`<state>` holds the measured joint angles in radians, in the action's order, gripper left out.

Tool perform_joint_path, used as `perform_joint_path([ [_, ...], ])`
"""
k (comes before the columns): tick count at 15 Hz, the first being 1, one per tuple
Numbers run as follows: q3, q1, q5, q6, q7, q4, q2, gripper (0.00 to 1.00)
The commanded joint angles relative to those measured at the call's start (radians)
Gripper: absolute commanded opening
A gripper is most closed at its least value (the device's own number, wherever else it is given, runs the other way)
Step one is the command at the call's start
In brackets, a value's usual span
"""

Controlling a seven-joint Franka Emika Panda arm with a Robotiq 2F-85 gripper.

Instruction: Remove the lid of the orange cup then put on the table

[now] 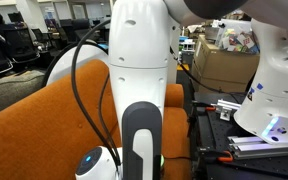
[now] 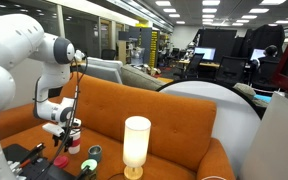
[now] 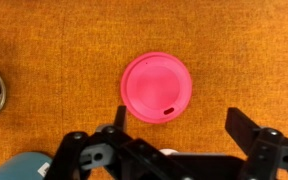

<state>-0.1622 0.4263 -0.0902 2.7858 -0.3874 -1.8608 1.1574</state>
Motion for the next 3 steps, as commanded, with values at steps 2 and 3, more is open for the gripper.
perform_joint_path([
  [2, 0.006, 0.01, -0.02, -0.004, 0.013, 0.006, 0.002, 1.0],
  [3, 0.006, 0.01, -0.02, -0.004, 0.013, 0.006, 0.002, 1.0],
])
